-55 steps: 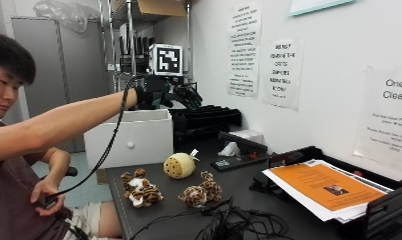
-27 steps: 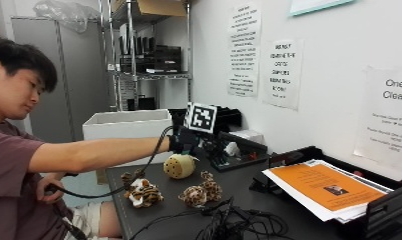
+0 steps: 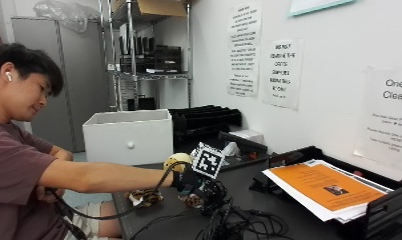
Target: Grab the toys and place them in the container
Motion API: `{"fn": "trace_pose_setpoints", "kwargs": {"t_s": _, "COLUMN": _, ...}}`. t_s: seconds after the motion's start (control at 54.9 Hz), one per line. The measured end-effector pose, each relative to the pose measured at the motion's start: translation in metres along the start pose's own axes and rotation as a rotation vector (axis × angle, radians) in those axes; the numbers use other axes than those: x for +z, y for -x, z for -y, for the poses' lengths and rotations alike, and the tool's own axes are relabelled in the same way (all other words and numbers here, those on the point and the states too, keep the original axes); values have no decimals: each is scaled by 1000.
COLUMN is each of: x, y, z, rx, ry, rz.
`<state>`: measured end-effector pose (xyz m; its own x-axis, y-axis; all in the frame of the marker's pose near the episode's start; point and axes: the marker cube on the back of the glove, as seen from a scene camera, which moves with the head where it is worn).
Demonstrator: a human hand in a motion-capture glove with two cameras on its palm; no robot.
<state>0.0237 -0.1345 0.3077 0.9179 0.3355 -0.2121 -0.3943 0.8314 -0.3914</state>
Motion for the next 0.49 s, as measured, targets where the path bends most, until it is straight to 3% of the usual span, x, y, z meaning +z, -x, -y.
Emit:
{"fn": "trace_pose_setpoints", "kwargs": {"t_s": 0.218, "x": 0, "y": 6, "z": 6, "rx": 41, "ry": -118, "rz": 92}}
{"fn": "trace_pose_setpoints", "kwargs": {"t_s": 0.382, "x": -3, "y": 8, "z": 2, "rx": -69, "ry": 85, "rz": 254}}
{"fn": "trace_pose_setpoints", "kwargs": {"t_s": 0.491, "x": -6, "y": 11, "z": -4, "rx": -132, "ry": 125, "rz": 222}}
